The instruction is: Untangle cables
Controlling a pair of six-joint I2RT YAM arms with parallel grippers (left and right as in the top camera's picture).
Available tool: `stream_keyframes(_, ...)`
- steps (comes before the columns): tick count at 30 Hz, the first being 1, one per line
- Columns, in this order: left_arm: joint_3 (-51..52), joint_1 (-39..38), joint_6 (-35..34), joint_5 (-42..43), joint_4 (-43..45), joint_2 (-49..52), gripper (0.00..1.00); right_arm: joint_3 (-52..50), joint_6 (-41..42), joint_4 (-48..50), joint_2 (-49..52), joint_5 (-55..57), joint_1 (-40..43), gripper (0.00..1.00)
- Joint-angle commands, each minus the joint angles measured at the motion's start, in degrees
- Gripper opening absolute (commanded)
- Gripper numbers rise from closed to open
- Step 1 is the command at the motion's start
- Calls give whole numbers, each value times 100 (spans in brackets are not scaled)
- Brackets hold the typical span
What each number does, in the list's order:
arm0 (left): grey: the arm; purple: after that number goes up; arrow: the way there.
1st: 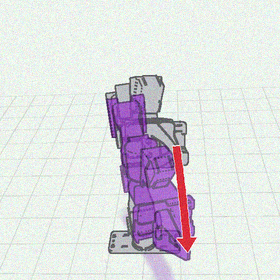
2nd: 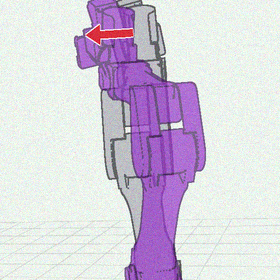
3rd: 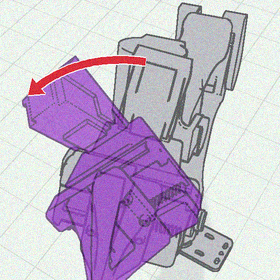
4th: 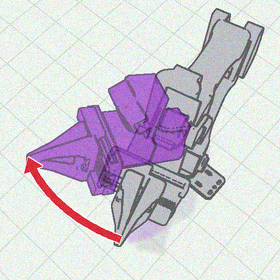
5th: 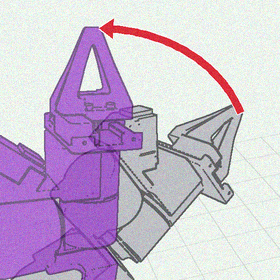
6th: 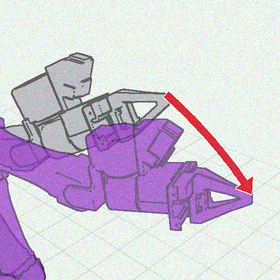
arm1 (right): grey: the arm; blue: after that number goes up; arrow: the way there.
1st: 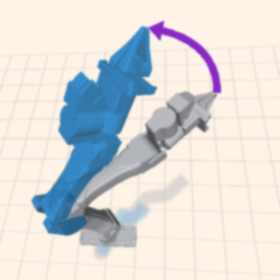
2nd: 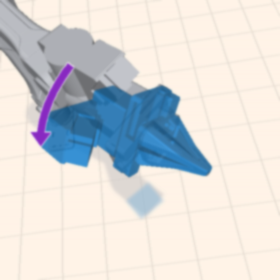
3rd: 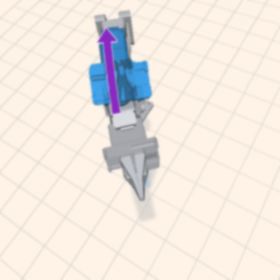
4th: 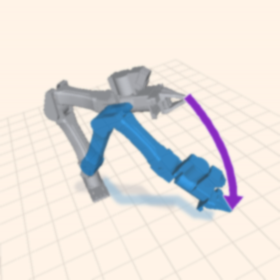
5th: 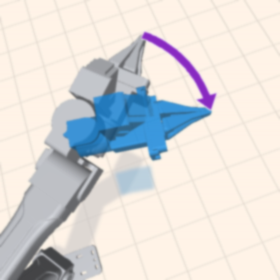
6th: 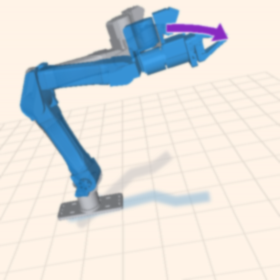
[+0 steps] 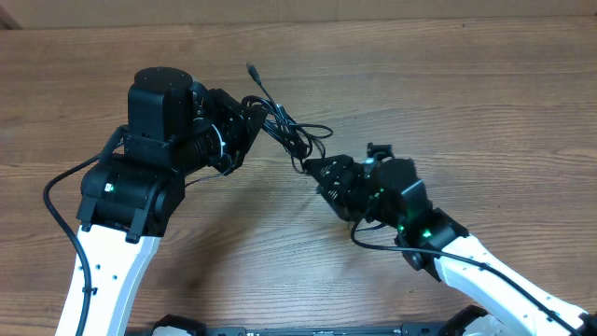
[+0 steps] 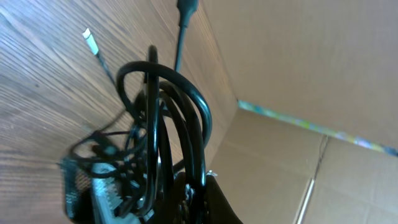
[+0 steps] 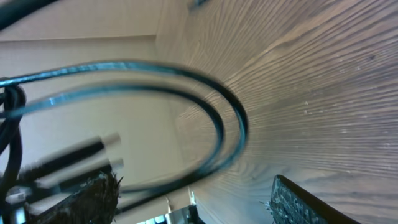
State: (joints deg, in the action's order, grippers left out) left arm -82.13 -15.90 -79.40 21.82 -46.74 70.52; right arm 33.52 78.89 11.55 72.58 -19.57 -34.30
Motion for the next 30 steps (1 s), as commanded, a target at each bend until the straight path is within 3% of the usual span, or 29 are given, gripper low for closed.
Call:
stream_keyframes(1,-96,-142,-168,592,127,-50,4,37,227,162,313,632,-221,77)
stream_keyframes(8,-96,-90,-105,1364,1497,-52,4,37,-378,-302,966,802,-197,75)
stream_keyframes(14,-96,474,822,1357,2406,-52,4,37,-973,-1106,966,754,-192,72)
stream_keyframes(19,-96,1233,1414,1515,2382,-50,4,37,-1375,-1860,964,754,37,70)
stream_keyframes(24,-96,1200,3578,2352,1867,-31,4,37,-2076,-2026,750,605,509,73)
stream_keyframes(30,-96,1178,6092,4201,1421,188,4,39,-2566,-1534,-92,-1333,1204,74)
